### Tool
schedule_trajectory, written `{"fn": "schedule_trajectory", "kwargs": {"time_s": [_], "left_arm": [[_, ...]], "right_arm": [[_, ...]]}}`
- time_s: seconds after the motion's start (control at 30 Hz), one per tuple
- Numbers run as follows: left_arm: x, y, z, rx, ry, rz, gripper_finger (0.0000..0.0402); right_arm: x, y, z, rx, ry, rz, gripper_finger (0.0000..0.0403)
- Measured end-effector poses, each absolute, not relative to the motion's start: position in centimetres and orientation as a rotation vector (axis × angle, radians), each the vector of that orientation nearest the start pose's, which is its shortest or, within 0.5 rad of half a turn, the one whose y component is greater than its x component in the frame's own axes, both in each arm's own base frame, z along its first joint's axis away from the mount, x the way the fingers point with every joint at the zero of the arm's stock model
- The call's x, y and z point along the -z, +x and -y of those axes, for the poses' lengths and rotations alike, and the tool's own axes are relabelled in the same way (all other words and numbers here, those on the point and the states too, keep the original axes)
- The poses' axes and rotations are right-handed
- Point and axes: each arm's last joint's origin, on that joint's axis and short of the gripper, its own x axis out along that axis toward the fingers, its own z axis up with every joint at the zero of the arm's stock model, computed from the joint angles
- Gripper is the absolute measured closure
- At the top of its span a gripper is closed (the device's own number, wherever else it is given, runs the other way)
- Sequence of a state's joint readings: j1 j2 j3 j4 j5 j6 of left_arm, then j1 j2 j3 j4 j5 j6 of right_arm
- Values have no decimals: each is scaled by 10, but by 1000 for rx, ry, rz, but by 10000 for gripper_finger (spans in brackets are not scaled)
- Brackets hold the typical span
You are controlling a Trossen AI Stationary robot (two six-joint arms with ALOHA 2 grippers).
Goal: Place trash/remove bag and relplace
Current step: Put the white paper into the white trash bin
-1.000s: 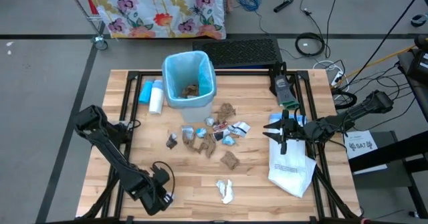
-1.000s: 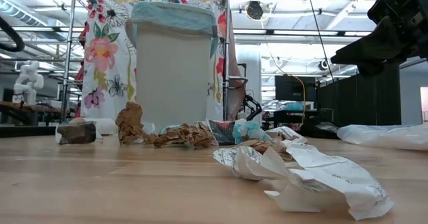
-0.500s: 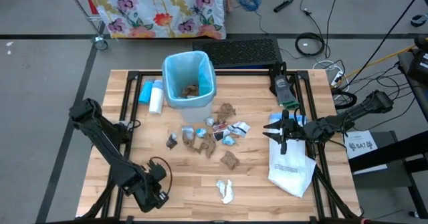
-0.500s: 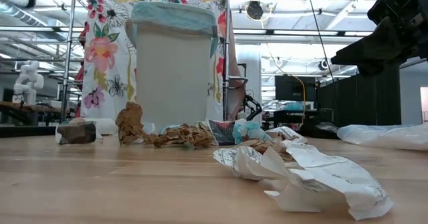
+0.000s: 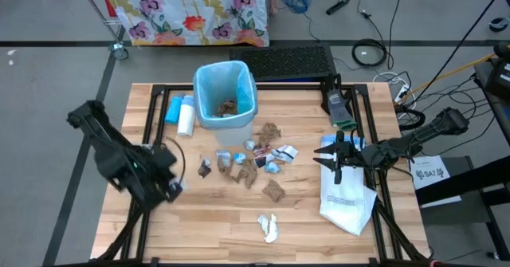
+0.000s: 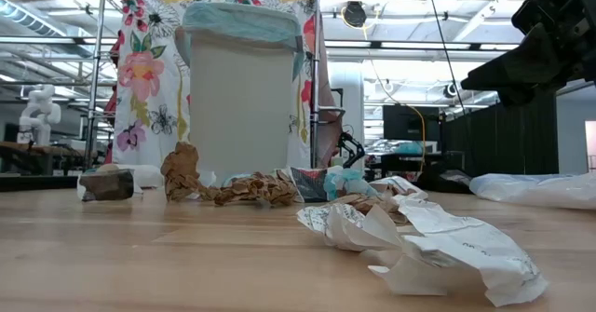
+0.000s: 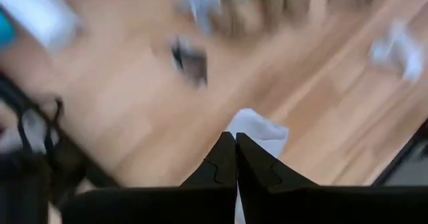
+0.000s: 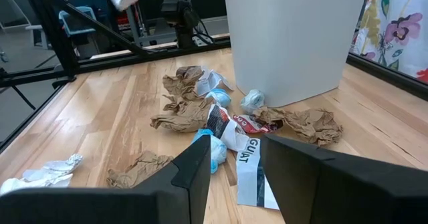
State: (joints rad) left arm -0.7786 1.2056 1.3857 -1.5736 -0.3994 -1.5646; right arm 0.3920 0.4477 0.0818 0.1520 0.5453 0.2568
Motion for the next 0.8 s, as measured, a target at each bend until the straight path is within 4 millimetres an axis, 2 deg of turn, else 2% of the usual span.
{"fn": "schedule_trajectory", "kwargs": {"time_s": [0.2, 0.43, 0.6, 0.8], "left_arm": [[-399, 125, 76, -563, -540, -788, 401], [-439, 122, 34, -671, -275, -559, 401], [-455, 136, 11, -723, -125, -514, 401], [-467, 169, -18, -693, -4, -471, 401]], "right_arm": [[-166, 119, -33, 176, 158, -171, 280], [-166, 119, -33, 176, 158, -172, 280], [-166, 119, -33, 176, 158, -172, 280], [-166, 119, -33, 176, 158, -171, 280]]}}
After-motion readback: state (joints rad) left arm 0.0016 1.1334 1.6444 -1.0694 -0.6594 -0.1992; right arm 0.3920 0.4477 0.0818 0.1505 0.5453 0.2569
